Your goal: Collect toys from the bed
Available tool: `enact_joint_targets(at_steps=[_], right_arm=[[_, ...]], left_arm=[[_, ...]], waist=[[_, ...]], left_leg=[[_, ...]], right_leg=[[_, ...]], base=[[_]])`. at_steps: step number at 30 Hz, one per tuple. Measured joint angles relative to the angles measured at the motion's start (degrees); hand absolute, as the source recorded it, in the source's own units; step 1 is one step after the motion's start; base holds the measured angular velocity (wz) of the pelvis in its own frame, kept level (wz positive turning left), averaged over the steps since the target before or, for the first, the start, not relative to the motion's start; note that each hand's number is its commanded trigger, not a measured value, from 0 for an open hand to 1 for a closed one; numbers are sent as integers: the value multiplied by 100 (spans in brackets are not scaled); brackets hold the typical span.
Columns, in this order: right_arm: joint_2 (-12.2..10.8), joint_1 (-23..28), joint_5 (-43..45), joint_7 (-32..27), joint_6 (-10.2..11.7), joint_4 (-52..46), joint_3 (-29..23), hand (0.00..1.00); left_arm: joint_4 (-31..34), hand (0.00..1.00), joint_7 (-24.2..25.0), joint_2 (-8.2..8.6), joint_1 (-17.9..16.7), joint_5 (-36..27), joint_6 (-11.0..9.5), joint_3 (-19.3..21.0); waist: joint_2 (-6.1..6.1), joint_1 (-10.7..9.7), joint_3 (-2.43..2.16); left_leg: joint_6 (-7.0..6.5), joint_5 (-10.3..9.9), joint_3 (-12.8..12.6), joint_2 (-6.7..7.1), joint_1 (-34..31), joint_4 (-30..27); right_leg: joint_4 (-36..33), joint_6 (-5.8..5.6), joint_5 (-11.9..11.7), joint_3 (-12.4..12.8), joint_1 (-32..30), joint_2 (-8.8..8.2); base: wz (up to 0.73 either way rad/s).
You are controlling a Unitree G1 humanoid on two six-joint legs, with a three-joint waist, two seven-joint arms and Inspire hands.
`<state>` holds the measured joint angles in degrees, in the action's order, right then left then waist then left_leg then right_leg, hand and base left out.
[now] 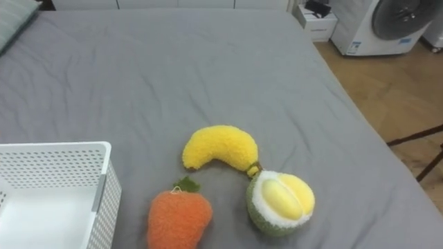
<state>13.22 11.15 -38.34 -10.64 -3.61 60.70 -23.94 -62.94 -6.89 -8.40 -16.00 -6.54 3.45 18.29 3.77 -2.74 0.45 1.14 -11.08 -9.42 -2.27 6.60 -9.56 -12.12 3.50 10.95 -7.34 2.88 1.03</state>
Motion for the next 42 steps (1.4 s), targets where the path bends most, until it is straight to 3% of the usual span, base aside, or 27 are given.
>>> enact_joint_targets(at_steps=[3, 4, 5, 9, 14, 21, 29, 42], right_arm=[[82, -133, 288, -360, 70, -828, -79, 0], [77, -215, 469, -497, 116, -1129, -79, 0], [59, -249, 699, -641, 107, -1583, -62, 0], [67, -470, 1402, -933, 208, -2593, 83, 0], [62, -555, 2595, -978, 253, -3714, 294, 0], [65, -553, 3457, -881, 297, -4790, 659, 0], [65, -549, 3964, -194, 286, -4843, 1191, 0], [66, -553, 5233, 1369, 192, -4813, 1629, 0]], left_arm=[[4, 0, -9, 0, 3, 152, 0, -2], [7, 0, -38, 0, 21, 157, -1, -26], [7, 0, -43, 5, 24, 152, -4, -63], [5, 0, -51, -5, 40, 180, -4, -175], [65, 0, -50, -1, 74, 238, -42, -176], [59, 0, -43, -6, -12, 245, -73, -301], [59, 0, -44, -33, 32, 297, -87, -499], [78, 0, 67, -35, 82, 439, -86, -500]], waist=[[-3, -8, -5], [11, -28, -9], [27, -18, -31], [13, -20, -10], [-3, 21, -9], [-12, 62, -14], [-74, 146, -41], [-15, 339, -46]], left_leg=[[-3, -4, -1, -1, -54, -5], [-2, -1, -4, -4, -105, -15], [-1, 0, -18, -4, -133, -15], [1, 3, -7, -1, -145, 2], [-2, 11, -5, -2, -220, 1], [-4, 13, -26, -4, -212, -1], [-10, 16, 7, -1, -181, -17], [-12, 18, 30, 3, -190, -8]], right_leg=[[-57, -25, 21, 23, -83, 0], [-66, 19, -7, 10, -126, -1], [-86, 21, -8, 13, -168, -3], [-64, 21, -11, 11, -184, 1], [-52, 19, -9, -23, -238, -7], [-55, 22, -10, -38, -236, -16], [-57, 22, -11, -72, -183, -34], [-40, 22, -13, -116, -179, -41]], base=[[-2], [0], [0], [2], [2], [-1], [0], [0]])
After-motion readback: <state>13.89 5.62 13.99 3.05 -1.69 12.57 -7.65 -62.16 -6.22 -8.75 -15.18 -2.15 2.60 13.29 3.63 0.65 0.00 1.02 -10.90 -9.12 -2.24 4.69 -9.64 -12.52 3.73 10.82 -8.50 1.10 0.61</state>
